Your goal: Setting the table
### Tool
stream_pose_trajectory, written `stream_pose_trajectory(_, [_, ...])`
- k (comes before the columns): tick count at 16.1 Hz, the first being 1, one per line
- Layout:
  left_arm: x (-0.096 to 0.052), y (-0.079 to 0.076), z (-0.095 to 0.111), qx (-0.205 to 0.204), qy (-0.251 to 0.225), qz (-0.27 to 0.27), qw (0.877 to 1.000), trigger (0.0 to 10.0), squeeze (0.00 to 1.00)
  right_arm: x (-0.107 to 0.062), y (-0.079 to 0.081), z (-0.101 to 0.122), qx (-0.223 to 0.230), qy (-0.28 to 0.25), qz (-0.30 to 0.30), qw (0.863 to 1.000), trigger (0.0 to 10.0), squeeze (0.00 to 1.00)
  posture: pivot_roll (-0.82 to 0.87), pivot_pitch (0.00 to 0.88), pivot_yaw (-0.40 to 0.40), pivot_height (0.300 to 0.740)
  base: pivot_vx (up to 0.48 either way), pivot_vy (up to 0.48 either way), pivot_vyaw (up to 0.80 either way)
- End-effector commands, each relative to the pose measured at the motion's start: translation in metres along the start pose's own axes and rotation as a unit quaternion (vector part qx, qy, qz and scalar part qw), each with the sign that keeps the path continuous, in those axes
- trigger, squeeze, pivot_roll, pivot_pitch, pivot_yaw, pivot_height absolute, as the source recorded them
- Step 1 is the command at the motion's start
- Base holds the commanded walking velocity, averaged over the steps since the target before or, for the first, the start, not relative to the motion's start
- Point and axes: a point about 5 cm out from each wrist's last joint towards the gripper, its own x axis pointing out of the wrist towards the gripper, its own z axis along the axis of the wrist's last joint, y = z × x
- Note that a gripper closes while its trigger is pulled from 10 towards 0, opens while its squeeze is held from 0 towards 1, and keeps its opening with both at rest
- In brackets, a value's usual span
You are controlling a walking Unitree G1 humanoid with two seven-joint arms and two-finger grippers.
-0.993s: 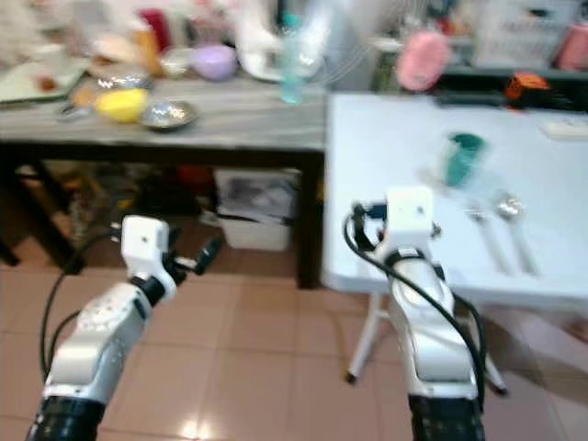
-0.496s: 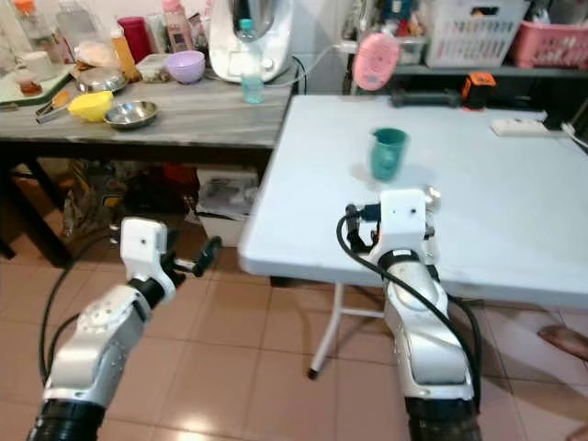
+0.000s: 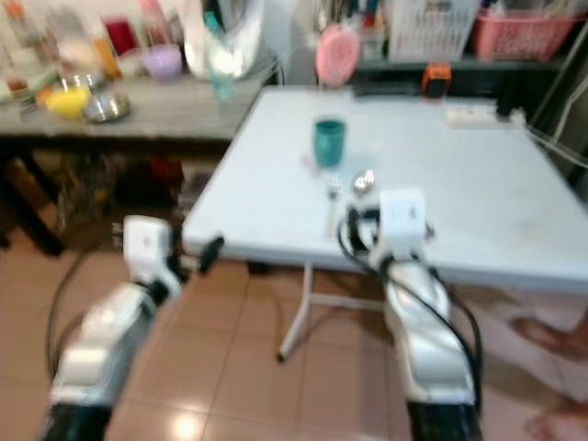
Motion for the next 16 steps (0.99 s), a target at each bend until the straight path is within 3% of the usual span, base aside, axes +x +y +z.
stream_pose_trajectory(1, [-0.002,0.01,0.005,0.017,-0.007,0.015,1.0,10.0,0.0,0.001,0.008,0.008,0.006,-0.019,0.017,1.0,10.0,0.0,-0.06,0.0,0.065,0.74,0.0,0.0,0.0])
stream_pose_trajectory(6, [-0.004,0.006,0.005,0.004,-0.015,0.002,1.0,10.0,0.0,-0.002,0.012,0.013,0.009,-0.049,0.043,0.998,10.0,0.0,-0.06,0.0,0.067,0.74,0.052,0.0,0.0])
stream_pose_trajectory(13, [-0.02,0.013,-0.011,-0.003,-0.008,0.02,1.0,10.0,0.0,-0.025,0.01,-0.008,-0.005,-0.053,0.046,0.998,10.0,0.0,-0.07,0.0,0.071,0.74,0.373,0.0,0.0])
stream_pose_trajectory(16, [-0.021,0.011,-0.013,-0.007,-0.008,0.019,1.0,10.0,0.0,-0.028,0.011,-0.013,-0.001,-0.049,0.047,0.998,10.0,0.0,-0.07,0.0,0.069,0.74,0.45,0.0,0.0])
